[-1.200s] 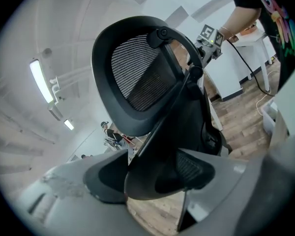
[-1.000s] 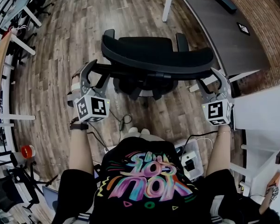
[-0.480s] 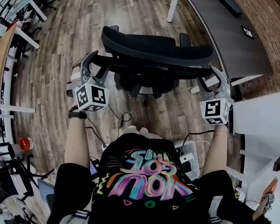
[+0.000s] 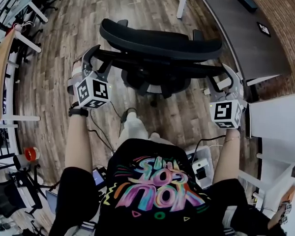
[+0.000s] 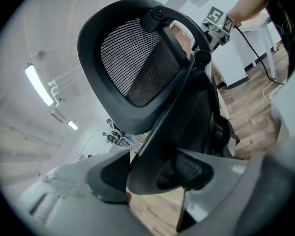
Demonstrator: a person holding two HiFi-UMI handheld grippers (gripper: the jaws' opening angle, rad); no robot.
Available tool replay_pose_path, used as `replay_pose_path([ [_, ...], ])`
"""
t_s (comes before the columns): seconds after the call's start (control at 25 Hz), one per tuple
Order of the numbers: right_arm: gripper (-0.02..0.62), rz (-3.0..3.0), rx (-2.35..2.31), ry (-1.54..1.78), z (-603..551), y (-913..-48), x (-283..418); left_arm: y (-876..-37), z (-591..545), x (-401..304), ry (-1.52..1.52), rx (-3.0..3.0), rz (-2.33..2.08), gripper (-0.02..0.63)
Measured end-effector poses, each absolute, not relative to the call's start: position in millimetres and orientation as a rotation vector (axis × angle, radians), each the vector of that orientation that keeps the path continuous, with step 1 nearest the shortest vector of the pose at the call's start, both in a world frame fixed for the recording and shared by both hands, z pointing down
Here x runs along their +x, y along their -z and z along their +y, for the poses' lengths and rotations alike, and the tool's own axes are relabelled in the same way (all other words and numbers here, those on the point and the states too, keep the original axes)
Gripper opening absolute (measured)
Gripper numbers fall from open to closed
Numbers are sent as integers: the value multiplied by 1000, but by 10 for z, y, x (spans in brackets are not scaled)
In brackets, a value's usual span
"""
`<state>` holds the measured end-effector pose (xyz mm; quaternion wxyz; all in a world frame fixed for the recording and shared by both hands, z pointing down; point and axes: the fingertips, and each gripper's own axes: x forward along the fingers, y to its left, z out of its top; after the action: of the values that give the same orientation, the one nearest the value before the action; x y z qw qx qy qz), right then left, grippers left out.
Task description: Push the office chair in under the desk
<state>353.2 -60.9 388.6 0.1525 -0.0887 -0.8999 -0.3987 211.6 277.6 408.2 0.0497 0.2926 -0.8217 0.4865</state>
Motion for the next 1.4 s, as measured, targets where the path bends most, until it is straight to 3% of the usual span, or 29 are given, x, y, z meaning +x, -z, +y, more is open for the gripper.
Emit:
replay_pose_path([
  [0.84,250,-2531,79,1029,-631,-3859,2649,-4047,2276,464,-1534,1283,-2510,268],
  [1.12,250,-2510,162,983,-725,-4046,2800,-4192,2041,452,-1556,1382,-2512,268],
  [1.4,250,-2514,164,990,-955,-3837,2372,-4013,1769,-32,-1547,1392,-2515,268],
])
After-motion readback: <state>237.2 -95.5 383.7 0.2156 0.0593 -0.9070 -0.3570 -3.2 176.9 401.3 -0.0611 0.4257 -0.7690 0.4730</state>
